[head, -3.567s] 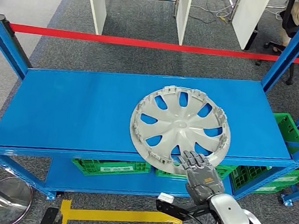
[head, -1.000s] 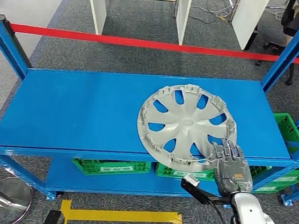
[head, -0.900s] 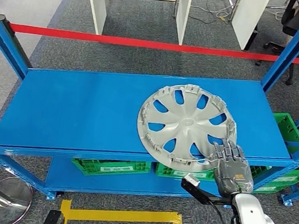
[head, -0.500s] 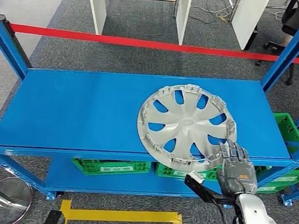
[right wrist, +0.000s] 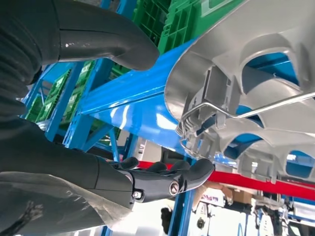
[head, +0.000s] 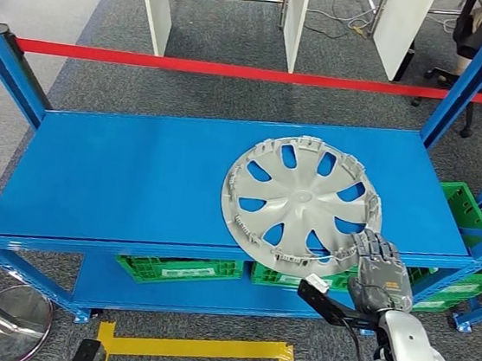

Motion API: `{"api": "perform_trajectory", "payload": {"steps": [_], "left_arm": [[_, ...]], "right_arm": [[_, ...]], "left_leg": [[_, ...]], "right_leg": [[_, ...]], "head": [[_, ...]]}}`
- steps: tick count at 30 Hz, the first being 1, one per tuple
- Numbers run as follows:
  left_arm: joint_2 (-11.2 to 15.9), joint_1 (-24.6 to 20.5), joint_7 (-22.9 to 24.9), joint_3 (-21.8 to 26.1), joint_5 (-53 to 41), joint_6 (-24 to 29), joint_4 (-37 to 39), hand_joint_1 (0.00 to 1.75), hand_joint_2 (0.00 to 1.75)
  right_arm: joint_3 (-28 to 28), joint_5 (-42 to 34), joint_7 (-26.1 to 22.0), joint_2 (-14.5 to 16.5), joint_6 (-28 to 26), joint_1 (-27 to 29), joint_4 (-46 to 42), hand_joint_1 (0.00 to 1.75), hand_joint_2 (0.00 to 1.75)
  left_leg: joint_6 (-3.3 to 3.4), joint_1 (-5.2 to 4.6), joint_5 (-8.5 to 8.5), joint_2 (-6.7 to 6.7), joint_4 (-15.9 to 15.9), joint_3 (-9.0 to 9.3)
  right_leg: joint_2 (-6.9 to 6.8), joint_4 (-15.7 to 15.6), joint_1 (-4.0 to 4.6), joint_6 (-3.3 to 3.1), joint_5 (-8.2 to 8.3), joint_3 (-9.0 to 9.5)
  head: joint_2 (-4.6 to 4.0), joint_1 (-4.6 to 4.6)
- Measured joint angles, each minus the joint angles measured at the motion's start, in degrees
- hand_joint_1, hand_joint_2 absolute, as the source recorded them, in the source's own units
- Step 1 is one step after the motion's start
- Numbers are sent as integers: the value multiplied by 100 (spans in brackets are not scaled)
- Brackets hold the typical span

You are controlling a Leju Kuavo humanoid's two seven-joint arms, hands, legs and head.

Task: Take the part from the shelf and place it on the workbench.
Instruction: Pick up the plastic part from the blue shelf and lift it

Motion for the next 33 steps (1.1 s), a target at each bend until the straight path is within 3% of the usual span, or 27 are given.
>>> {"api": "perform_trajectory", "payload": {"steps": [33], "left_arm": [[5, -35, 63, -106, -25, -24, 0, 0, 0]], "right_arm": [[65, -261, -196, 107, 300, -973, 1106, 0, 175]], "left_leg": [[2, 0, 9, 0, 1, 0]], "right_leg": [[1, 0, 0, -1, 9, 0]], "head": [[0, 0]]}}
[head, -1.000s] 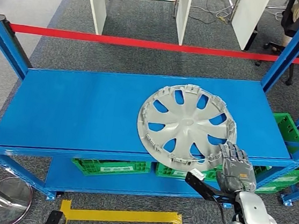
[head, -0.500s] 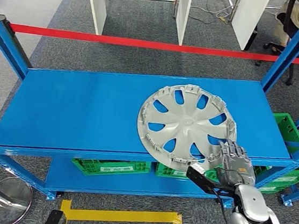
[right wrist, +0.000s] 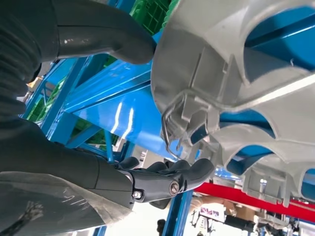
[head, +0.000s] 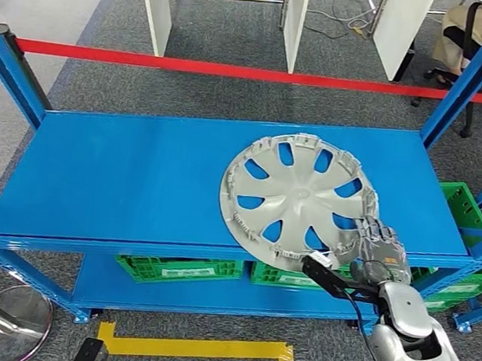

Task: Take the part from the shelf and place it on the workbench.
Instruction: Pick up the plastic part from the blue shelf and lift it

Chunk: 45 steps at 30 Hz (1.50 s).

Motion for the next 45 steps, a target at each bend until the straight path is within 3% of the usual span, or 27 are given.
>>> {"api": "perform_trajectory", "payload": {"steps": [38, 42, 45], "left_arm": [[9, -33, -12, -58, 85, -36, 0, 0, 0], [12, -32, -39, -58, 111, -44, 0, 0, 0], [13, -32, -61, -58, 142, -42, 0, 0, 0]], "right_arm": [[769, -414, -249, 51, 522, -709, 641, 2, 175], [910, -425, -201, 57, 540, -787, 647, 175, 175], [1013, -387, -166, 57, 474, -822, 651, 175, 175]], "left_leg": [[1, 0, 5, 0, 1, 0], [1, 0, 7, 0, 1, -1], [1, 0, 7, 0, 1, -1]], "right_leg": [[1, 0, 0, 2, 7, 0], [1, 0, 0, 2, 7, 0], [1, 0, 0, 2, 7, 0]], "head": [[0, 0], [0, 1], [0, 0]]}}
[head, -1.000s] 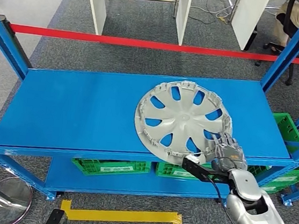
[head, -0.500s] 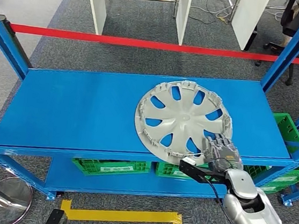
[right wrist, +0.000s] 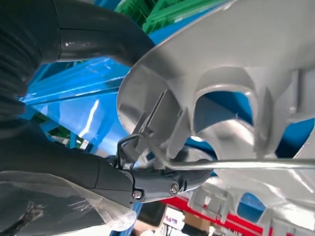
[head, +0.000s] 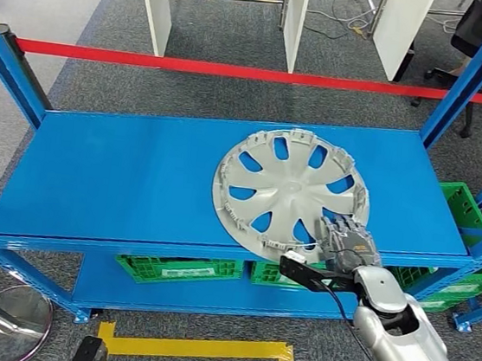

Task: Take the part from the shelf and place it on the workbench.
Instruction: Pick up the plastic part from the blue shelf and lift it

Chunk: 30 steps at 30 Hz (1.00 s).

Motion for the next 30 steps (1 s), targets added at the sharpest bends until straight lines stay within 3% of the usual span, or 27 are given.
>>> {"api": "perform_trajectory", "payload": {"steps": [30], "left_arm": [[5, 8, -28, 1, 39, 5, 2, 0, 0]], "right_arm": [[398, 61, -14, 0, -152, -139, -204, 175, 175]], "left_leg": [[0, 0, 4, 0, 4, -1]], "right_leg": [[-2, 0, 0, 1, 4, 1]], "head": [[0, 1]]}}
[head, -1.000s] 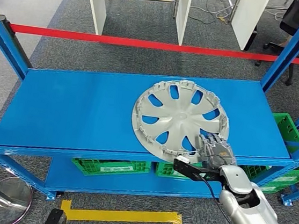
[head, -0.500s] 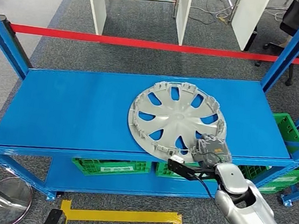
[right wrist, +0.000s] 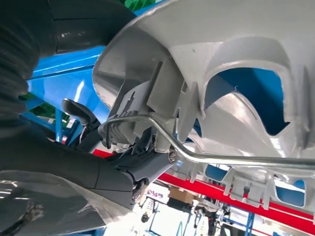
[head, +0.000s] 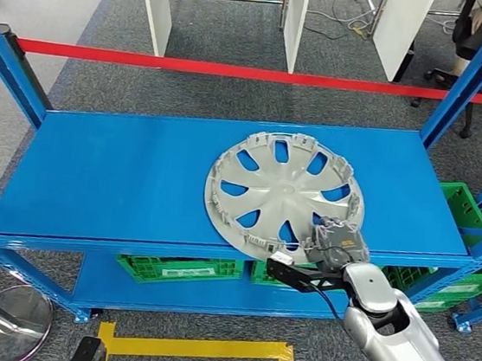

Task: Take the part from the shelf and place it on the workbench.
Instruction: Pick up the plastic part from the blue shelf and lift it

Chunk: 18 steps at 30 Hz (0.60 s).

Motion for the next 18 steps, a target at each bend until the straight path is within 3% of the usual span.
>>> {"api": "perform_trajectory", "payload": {"steps": [18], "left_arm": [[2, 3, -100, 0, 131, 61, 7, 0, 0]], "right_arm": [[244, -69, -86, -23, -466, 108, -1009, 175, 175]], "left_leg": [[0, 0, 0, 0, 0, -7]], "right_leg": [[1, 0, 0, 1, 1, -8]], "head": [[0, -1]]}}
